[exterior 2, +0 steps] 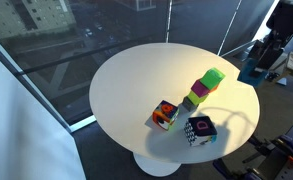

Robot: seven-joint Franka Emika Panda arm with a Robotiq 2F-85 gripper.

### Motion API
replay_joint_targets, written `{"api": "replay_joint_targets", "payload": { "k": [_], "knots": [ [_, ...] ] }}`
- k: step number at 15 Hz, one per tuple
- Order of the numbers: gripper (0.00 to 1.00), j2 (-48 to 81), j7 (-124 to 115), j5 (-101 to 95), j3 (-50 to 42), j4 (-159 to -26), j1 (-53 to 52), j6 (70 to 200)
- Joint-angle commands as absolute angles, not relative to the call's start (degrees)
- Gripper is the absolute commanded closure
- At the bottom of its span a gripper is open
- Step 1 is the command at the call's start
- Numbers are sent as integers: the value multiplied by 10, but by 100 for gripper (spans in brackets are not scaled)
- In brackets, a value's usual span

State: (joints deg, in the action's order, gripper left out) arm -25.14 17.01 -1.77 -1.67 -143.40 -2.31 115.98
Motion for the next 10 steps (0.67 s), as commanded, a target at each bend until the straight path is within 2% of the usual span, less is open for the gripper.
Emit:
{"api": "replay_joint_targets", "payload": {
  "k": [1, 10],
  "knots": [
    [70, -284, 142, -9, -6, -1463, -33, 1167],
    [70, -296, 99, -7, 10, -1493, -45, 1210]
  ]
}}
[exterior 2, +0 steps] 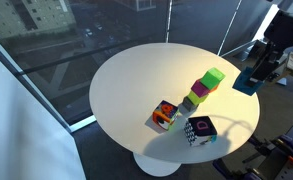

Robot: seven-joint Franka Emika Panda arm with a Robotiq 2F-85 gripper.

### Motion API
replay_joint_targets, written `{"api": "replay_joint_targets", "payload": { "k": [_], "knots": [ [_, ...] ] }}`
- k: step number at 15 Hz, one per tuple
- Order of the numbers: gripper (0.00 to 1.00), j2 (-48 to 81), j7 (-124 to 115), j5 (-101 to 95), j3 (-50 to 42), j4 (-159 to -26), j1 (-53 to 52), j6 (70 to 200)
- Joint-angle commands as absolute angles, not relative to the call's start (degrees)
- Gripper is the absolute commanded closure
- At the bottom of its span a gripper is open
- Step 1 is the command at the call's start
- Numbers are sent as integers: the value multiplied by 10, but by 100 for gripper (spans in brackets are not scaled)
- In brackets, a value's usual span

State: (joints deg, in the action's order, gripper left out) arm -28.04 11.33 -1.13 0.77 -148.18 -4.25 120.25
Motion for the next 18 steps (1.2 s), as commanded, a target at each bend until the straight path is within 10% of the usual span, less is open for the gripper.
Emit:
{"api": "replay_joint_targets", "payload": {
  "k": [1, 2, 11, 12, 18],
  "knots": [
    [70, -281, 111, -12, 7, -1483, -45, 1203],
    [45, -281, 111, -12, 7, -1484, -45, 1203],
    [45, -278, 111, -12, 7, -1484, -45, 1203],
    [70, -278, 111, -12, 7, -1484, -45, 1203],
    [70, -267, 100, -12, 22, -1477, -54, 1204]
  ]
}}
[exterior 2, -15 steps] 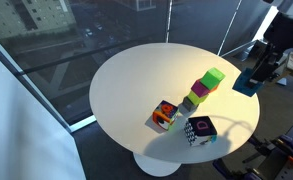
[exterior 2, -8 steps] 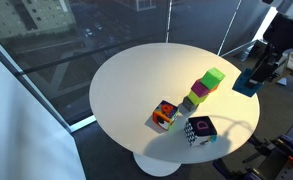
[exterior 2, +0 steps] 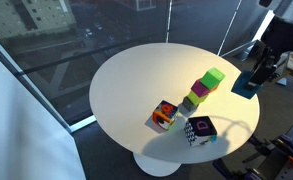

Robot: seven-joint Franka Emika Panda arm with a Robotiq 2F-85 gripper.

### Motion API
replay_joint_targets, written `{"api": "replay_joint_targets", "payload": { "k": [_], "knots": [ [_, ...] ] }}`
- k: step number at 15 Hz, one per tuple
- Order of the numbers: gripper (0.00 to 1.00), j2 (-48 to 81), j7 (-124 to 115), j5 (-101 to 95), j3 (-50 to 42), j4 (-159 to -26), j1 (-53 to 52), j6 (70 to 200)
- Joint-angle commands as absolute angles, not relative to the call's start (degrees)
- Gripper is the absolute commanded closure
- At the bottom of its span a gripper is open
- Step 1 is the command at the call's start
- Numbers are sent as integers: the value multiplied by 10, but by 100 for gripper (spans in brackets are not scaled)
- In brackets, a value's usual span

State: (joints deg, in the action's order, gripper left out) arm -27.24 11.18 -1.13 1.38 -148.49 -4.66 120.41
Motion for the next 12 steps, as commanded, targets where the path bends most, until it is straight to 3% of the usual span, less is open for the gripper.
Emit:
{"api": "replay_joint_targets", "payload": {
  "k": [1, 12],
  "knots": [
    [70, -267, 98, -12, 25, -1476, -57, 1204],
    [70, -206, 41, -15, 74, -1446, -77, 1226]
  ]
}}
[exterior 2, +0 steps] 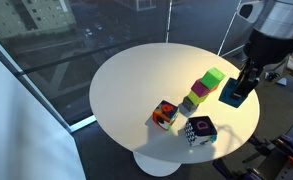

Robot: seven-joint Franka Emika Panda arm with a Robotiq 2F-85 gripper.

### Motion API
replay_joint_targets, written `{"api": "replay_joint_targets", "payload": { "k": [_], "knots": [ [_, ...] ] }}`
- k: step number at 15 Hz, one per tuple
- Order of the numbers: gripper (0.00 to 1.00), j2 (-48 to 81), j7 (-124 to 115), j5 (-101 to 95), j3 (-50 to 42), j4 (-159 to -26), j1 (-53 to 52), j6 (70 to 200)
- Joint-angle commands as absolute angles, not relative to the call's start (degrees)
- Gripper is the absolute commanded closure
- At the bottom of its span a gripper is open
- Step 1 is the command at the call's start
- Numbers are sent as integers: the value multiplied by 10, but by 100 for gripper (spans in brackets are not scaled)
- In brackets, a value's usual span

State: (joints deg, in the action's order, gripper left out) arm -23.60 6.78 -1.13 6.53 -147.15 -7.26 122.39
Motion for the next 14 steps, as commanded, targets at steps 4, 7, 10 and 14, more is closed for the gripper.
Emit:
{"api": "replay_joint_targets", "payload": {
  "k": [4, 7, 10, 14],
  "knots": [
    [70, -171, 20, -16, 85, -1428, -79, 1231],
    [70, -147, 5, -15, 92, -1418, -81, 1235],
    [70, -128, -14, -15, 97, -1414, -82, 1244],
    [70, -104, -38, -15, 103, -1412, -85, 1253]
  ]
}}
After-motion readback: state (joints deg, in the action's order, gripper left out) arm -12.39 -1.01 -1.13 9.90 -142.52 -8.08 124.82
